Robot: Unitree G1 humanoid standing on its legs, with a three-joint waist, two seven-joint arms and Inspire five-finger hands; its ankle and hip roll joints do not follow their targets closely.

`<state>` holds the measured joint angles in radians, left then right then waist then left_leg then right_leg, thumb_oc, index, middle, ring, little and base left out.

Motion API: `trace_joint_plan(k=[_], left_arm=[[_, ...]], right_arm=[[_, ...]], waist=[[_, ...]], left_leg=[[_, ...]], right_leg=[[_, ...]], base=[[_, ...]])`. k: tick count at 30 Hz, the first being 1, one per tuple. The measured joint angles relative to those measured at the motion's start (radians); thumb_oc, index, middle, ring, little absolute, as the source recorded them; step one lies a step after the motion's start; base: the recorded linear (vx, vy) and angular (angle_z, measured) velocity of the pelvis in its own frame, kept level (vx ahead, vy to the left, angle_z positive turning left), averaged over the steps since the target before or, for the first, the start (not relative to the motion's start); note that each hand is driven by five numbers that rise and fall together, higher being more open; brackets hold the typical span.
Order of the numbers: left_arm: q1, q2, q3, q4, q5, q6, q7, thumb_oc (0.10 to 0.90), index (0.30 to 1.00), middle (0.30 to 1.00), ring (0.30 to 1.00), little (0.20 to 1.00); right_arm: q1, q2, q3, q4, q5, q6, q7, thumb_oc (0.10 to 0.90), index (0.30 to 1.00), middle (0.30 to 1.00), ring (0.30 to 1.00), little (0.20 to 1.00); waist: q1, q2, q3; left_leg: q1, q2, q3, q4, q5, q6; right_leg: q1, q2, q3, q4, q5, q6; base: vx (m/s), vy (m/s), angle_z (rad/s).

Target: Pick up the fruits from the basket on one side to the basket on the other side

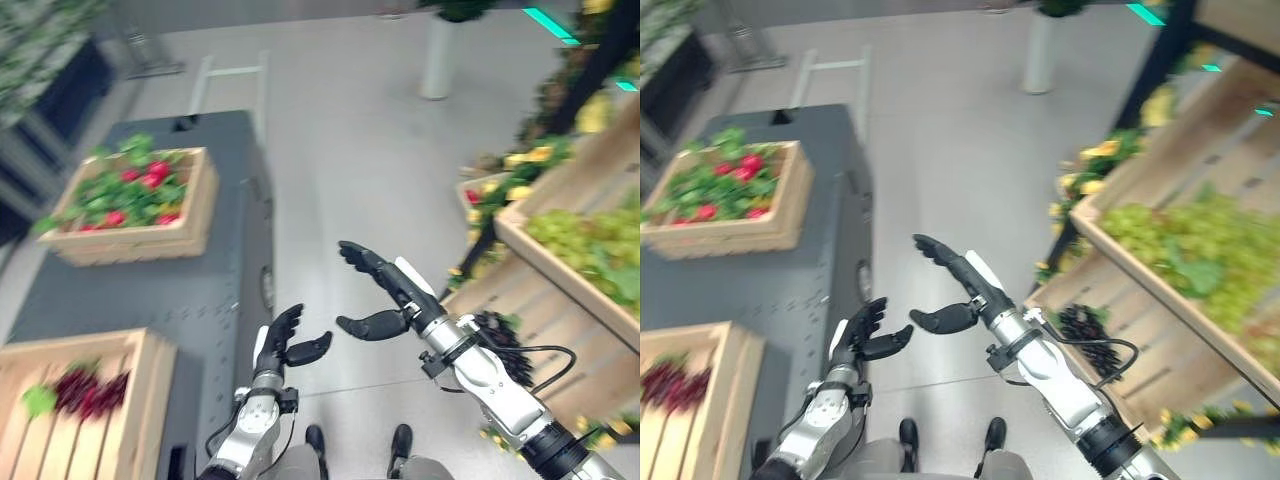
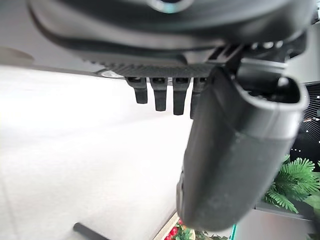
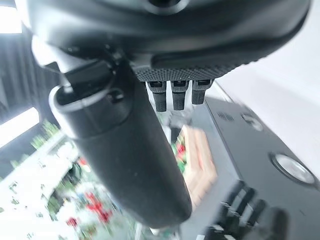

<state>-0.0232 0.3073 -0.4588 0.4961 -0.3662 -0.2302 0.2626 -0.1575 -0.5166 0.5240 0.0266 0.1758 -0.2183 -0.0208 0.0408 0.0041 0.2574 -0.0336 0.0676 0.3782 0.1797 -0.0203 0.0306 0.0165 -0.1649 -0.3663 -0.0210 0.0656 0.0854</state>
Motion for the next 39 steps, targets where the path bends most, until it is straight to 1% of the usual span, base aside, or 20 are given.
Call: trace_joint_plan(k=[1,3,4,6,7,8,11,12,14,16,17,18,19,20,24,30,33,36,37,39], left_arm=[[0.006,0.008,-0.005,0.0,0.001,0.011,-0.024,0.8,0.9,0.9,0.9,0.9],[0.004,0.037,-0.009,-0.007,0.012,0.032,-0.064,0.8,0.9,0.9,0.9,0.9],[0.004,0.046,-0.013,-0.009,0.02,0.041,-0.095,0.8,0.9,0.9,0.9,0.9],[0.01,0.076,-0.029,-0.033,0.02,0.048,-0.126,0.8,0.9,0.9,0.9,0.9],[0.008,0.09,-0.034,-0.036,0.021,0.049,-0.147,0.8,0.9,0.9,0.9,0.9],[0.003,0.101,-0.035,-0.034,0.02,0.054,-0.163,0.8,0.9,0.9,0.9,0.9],[-0.02,0.124,-0.042,-0.034,0.02,0.085,-0.202,0.8,0.9,0.9,0.9,0.9],[-0.035,0.118,-0.045,-0.033,0.021,0.091,-0.212,0.8,0.9,0.9,0.9,0.9],[-0.051,0.113,-0.051,-0.03,0.03,0.093,-0.225,0.8,0.9,0.9,0.9,0.9],[-0.07,0.103,-0.071,-0.026,0.062,0.093,-0.238,0.8,0.9,0.9,0.9,0.9],[-0.078,0.102,-0.081,-0.025,0.067,0.093,-0.246,0.8,0.9,0.9,0.9,0.9],[-0.084,0.107,-0.097,-0.025,0.081,0.092,-0.263,0.8,0.9,0.9,0.9,0.9],[-0.084,0.099,-0.11,-0.019,0.082,0.092,-0.27,0.8,0.9,0.9,0.9,0.9],[-0.073,0.079,-0.113,-0.017,0.081,0.093,-0.27,0.8,0.9,0.9,0.9,0.9],[-0.03,0.082,-0.094,-0.035,0.079,0.093,-0.282,0.8,0.9,0.9,0.9,0.9],[-0.028,0.081,-0.081,-0.053,0.09,0.083,-0.253,0.8,0.9,0.9,0.9,0.9],[-0.036,0.08,-0.079,-0.06,0.117,0.081,-0.226,0.8,0.9,0.9,0.9,0.9],[-0.073,0.077,-0.084,-0.066,0.158,0.066,-0.218,0.8,0.9,0.9,0.9,0.9],[-0.074,0.083,-0.084,-0.067,0.169,0.051,-0.21,0.8,0.9,0.9,0.9,0.9],[-0.071,0.099,-0.084,-0.073,0.176,0.035,-0.197,0.8,0.9,0.9,0.9,0.9]], right_arm=[[-0.004,0.004,0.0,-0.003,0.024,-0.001,0.0,0.8,0.9,0.9,0.9,0.9],[0.009,0.032,-0.001,-0.004,0.047,-0.001,-0.003,0.8,0.9,0.9,0.9,0.9],[0.015,0.037,-0.001,-0.004,0.048,-0.001,-0.003,0.8,0.9,0.9,0.9,0.9],[0.021,0.044,-0.001,-0.006,0.051,-0.002,-0.004,0.8,0.9,0.9,0.9,0.9],[0.03,0.044,-0.001,-0.011,0.068,-0.002,-0.004,0.8,0.9,0.9,0.9,0.9],[0.042,0.046,-0.003,-0.02,0.069,-0.002,-0.007,0.8,0.9,0.9,0.9,0.9],[0.059,0.05,-0.005,-0.032,0.071,-0.002,-0.012,0.8,0.9,0.9,0.9,0.9],[0.058,0.058,-0.009,-0.028,0.072,-0.003,-0.018,0.8,0.9,0.9,0.9,0.9],[0.054,0.061,-0.009,-0.021,0.073,-0.003,-0.023,0.8,0.9,0.9,0.9,0.9],[0.053,0.066,-0.011,-0.007,0.076,-0.002,-0.057,0.8,0.9,0.9,0.9,0.9],[0.052,0.065,-0.012,-0.004,0.076,-0.002,-0.071,0.8,0.9,0.9,0.9,0.9],[0.05,0.073,-0.02,0.009,0.074,-0.002,-0.091,0.8,0.9,0.9,0.9,0.9],[0.046,0.077,-0.036,0.023,0.073,0.001,-0.105,0.8,0.9,0.9,0.9,0.9],[0.035,0.069,-0.053,0.03,0.076,0.018,-0.118,0.8,0.9,0.9,0.9,0.9],[0.009,0.045,-0.103,0.031,0.081,0.026,-0.129,0.8,0.9,0.9,0.9,0.9],[0.005,0.033,-0.165,0.03,0.121,0.025,-0.141,0.8,0.9,0.9,0.9,0.9],[0.032,0.031,-0.167,0.03,0.149,0.026,-0.141,0.8,0.9,0.9,0.9,0.9],[0.097,0.028,-0.188,0.032,0.147,0.027,-0.15,0.8,0.9,0.9,0.9,0.9],[0.108,0.034,-0.185,0.04,0.144,0.026,-0.16,0.8,0.9,0.9,0.9,0.9],[0.112,0.061,-0.186,0.052,0.141,0.022,-0.184,0.8,0.9,0.9,0.9,0.9]], waist=[[-0.001,0.011,0.004],[-0.015,-0.001,0.018],[-0.008,0.006,0.023],[-0.015,0.017,0.034],[-0.014,0.018,0.04],[-0.026,0.025,0.051],[-0.04,0.022,0.056],[-0.049,0.033,0.061],[-0.062,0.036,0.062],[-0.079,0.047,0.063],[-0.086,0.043,0.061],[-0.087,0.012,0.05],[-0.079,-0.008,0.04],[-0.08,0.007,0.038],[-0.075,0.02,0.028],[-0.065,0.018,0.025],[-0.069,0.013,0.019],[-0.067,-0.009,0.019],[-0.064,-0.009,0.024],[-0.06,-0.006,0.025]], left_leg=[[0.045,-0.044,-0.08,-0.077,-0.044,0.026],[0.094,-0.066,-0.066,-0.171,-0.003,0.04],[0.105,-0.077,-0.076,-0.193,0.012,0.051],[0.119,-0.082,-0.106,-0.204,0.021,0.066],[0.132,-0.089,-0.145,-0.213,0.031,0.073],[0.143,-0.087,-0.212,-0.228,0.045,0.075],[0.149,-0.092,-0.293,-0.236,0.056,0.071],[0.144,-0.089,-0.358,-0.233,0.051,0.074],[0.147,-0.095,-0.407,-0.245,0.055,0.067],[0.137,-0.088,-0.552,-0.238,0.05,0.05],[0.133,-0.089,-0.581,-0.238,0.048,0.042],[0.131,-0.108,-0.625,-0.234,0.044,0.019],[0.128,-0.12,-0.613,-0.219,0.032,-0.011],[0.123,-0.101,-0.582,-0.195,0.011,-0.021],[0.148,-0.014,-0.503,-0.202,-0.017,-0.057],[0.153,0.019,-0.488,-0.213,-0.01,-0.067],[0.109,0.006,-0.474,-0.172,0.001,-0.084],[-0.039,-0.055,-0.395,0.004,0.033,-0.13],[-0.073,-0.05,-0.341,0.038,0.015,-0.127],[-0.066,-0.011,-0.249,-0.065,0.015,-0.115]], right_leg=[[-0.026,-0.016,0.001,0.057,-0.013,0.015],[-0.042,-0.048,-0.006,0.16,-0.056,0.014],[-0.07,-0.069,-0.002,0.254,-0.072,0.035],[-0.125,-0.098,0.004,0.401,-0.085,0.024],[-0.156,-0.105,0.022,0.473,-0.093,0.023],[-0.17,-0.071,0.092,0.52,-0.116,0.02],[-0.174,-0.016,0.148,0.46,-0.124,0.007],[-0.175,0.03,0.224,0.357,-0.123,0.01],[-0.173,0.04,0.292,0.211,-0.1,0.033],[-0.158,0.105,0.442,0.084,-0.085,0.048],[-0.146,0.111,0.473,0.047,-0.075,0.053],[-0.12,0.097,0.487,-0.009,-0.07,0.053],[-0.109,0.083,0.482,-0.006,0.029,0.039],[-0.105,0.096,0.454,0.024,0.036,0.011],[-0.053,0.163,0.376,0.001,0.014,-0.039],[-0.018,0.187,0.319,-0.033,0.007,-0.074],[-0.002,0.167,0.266,-0.055,0.004,-0.076],[0.006,0.105,0.186,-0.062,-0.004,-0.071],[0.021,0.095,0.167,-0.067,-0.008,-0.072],[0.03,0.094,0.133,-0.063,-0.025,-0.073]], base=[[0.11,0.175,0.12],[0.11,0.194,0.35],[0.1,0.15,0.48],[0.11,0.012,0.48],[0.11,-0.087,0.76],[0.12,-0.117,0.95],[0.15,-0.171,0.97],[0.2,-0.217,1.08],[0.22,-0.264,0.96],[0.23,-0.314,1.19],[0.27,-0.383,1.58],[0.24,-0.332,1.41],[0.25,-0.322,1.47],[0.21,-0.212,0.99],[0.25,-0.228,0.46],[0.2,-0.138,0.22],[0.08,-0.035,0.62],[-0.02,0.106,1.26],[0.0,0.174,1.16],[0.1,0.185,0.72]])
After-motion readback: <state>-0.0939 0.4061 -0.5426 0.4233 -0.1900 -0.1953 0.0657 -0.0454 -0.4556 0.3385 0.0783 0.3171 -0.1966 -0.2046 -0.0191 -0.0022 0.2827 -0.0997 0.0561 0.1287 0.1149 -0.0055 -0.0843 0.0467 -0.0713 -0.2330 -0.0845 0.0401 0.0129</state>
